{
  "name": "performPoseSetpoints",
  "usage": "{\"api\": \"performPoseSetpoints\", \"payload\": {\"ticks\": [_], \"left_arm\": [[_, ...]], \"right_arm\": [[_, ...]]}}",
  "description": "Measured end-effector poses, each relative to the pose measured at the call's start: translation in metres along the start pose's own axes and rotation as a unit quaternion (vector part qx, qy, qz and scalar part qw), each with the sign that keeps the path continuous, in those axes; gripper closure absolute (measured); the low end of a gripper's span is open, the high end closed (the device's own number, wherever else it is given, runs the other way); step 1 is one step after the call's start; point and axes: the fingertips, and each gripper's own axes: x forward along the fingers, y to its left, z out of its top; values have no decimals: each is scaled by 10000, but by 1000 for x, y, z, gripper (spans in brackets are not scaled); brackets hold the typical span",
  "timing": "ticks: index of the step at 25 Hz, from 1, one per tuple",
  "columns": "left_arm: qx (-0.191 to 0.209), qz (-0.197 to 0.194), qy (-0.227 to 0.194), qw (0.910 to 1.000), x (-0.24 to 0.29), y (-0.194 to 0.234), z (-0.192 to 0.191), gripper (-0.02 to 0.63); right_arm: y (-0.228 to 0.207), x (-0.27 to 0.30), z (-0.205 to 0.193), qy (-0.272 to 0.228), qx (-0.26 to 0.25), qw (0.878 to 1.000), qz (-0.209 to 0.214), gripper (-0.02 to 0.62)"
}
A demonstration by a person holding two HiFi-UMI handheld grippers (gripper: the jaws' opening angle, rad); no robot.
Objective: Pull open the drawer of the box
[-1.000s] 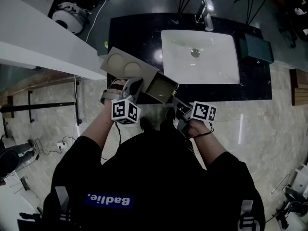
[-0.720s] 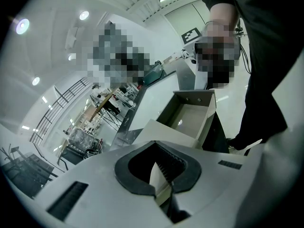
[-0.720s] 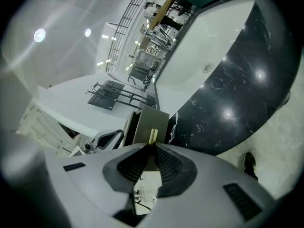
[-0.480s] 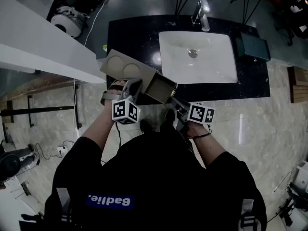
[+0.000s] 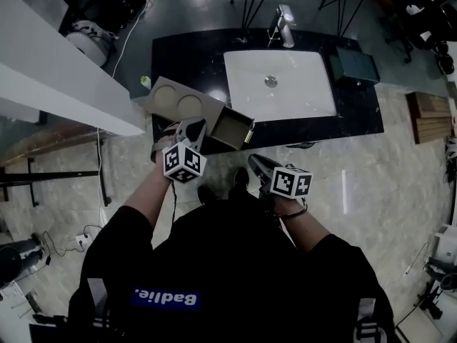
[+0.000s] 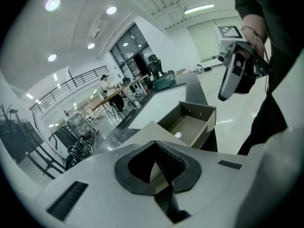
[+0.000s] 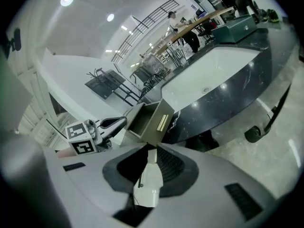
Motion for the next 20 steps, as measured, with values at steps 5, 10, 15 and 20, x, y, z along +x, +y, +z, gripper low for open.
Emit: {"api": "performPoseSetpoints", "payload": {"ticks": [5, 10, 15, 20], "left_arm": [[-813, -53, -263, 9963, -15, -9, -6, 606], [-1909, 72, -688, 9792, -46, -6, -4, 606], [-3003, 232, -1105, 9471, -95, -19, 17, 606], [-3769, 682, -1761, 9068, -152, -37, 55, 606]], "right_arm": [[11, -17, -21, -134, -170, 9994, -262, 558], [22, -35, -20, -452, -524, 9965, -476, 558], [41, -45, -24, -531, -946, 9935, -330, 558], [56, -68, -15, -772, -1509, 9855, -91, 558]]}}
